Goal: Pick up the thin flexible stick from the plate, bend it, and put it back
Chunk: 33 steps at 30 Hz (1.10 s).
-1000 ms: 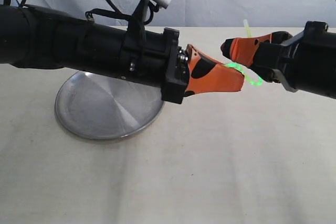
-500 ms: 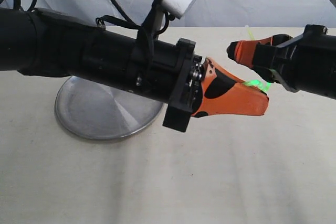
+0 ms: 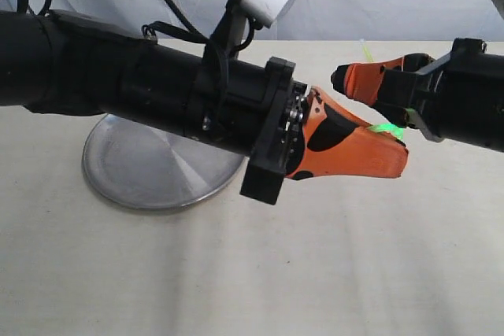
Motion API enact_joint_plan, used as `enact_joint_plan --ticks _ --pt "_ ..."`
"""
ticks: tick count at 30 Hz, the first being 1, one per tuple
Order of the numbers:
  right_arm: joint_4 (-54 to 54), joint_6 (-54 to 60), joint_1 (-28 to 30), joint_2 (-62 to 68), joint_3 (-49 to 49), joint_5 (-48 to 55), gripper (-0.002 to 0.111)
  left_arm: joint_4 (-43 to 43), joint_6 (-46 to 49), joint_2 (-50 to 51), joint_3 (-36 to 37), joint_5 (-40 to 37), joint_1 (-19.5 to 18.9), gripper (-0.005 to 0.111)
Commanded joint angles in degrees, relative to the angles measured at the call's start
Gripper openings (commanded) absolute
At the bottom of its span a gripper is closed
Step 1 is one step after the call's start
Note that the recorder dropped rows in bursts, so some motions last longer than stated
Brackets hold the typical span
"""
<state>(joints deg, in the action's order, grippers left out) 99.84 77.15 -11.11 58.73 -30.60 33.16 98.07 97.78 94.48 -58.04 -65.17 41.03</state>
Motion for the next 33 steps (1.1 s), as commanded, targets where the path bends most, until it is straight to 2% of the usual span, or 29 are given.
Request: enact_joint_plan --ticks 1,20,33 --pt "0.1 -0.2 -0.4 -0.1 0.0 7.6 -0.001 1.9 0.2 0.2 -0.1 4.6 0.2 0.000" --pt "0.1 -0.2 -0.4 -0.1 0.0 11.4 -0.001 0.0 -0.1 0.2 -0.1 7.4 0.2 0.000" --pt "0.1 -0.2 -0.4 -0.2 0.0 11.4 -0.001 -0.2 -0.2 3.6 -0.1 7.3 0.2 0.000"
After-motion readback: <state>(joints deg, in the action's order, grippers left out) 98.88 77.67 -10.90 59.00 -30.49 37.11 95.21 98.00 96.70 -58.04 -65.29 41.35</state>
